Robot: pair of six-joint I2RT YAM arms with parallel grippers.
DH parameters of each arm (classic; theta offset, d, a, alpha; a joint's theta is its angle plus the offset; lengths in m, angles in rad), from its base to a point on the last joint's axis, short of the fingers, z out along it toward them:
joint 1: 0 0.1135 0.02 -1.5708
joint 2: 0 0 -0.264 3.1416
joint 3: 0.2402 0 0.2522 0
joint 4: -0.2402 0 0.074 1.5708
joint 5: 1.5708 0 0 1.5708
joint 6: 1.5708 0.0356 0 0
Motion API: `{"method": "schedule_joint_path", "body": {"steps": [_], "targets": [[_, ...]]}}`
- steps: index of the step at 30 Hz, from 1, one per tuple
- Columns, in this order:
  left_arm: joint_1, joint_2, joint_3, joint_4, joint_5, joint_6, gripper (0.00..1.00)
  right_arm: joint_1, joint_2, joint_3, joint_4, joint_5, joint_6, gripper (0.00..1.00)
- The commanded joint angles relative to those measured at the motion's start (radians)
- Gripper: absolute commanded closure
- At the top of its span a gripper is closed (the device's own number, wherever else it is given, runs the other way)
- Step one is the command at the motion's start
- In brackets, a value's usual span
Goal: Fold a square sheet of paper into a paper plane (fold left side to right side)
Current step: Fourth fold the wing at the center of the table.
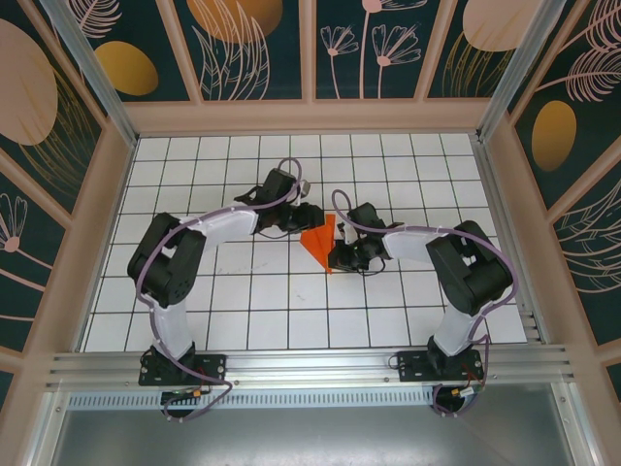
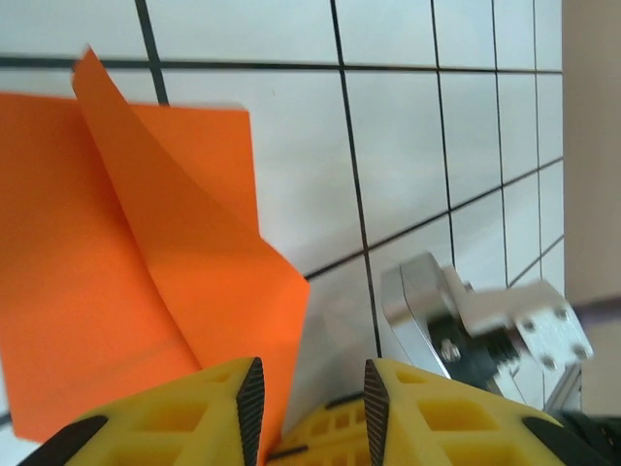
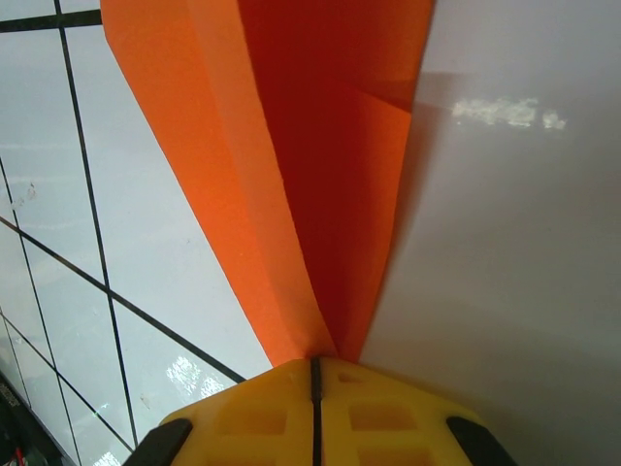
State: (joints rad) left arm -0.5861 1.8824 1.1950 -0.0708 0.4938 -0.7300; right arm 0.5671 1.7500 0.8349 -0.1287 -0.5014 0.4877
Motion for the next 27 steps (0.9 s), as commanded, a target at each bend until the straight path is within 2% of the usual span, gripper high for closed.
{"method": "schedule_joint_path", "body": {"steps": [1,7,12,27], "targets": [[-0.026,-0.012,-0.075,0.031,0.042,-0.033,0.66,0.015,0.054,-0.040,-0.120,0.133,-0.011,0.91],[-0.072,0.040,-0.099,0.128,0.090,-0.100,0.67,0.022,0.054,-0.039,-0.120,0.141,-0.009,0.91],[-0.084,0.060,-0.116,0.176,0.081,-0.148,0.68,0.025,0.055,-0.040,-0.118,0.143,-0.005,0.91],[-0.086,0.139,-0.125,0.192,0.066,-0.183,0.72,0.030,0.059,-0.028,-0.123,0.147,-0.007,0.92]]}}
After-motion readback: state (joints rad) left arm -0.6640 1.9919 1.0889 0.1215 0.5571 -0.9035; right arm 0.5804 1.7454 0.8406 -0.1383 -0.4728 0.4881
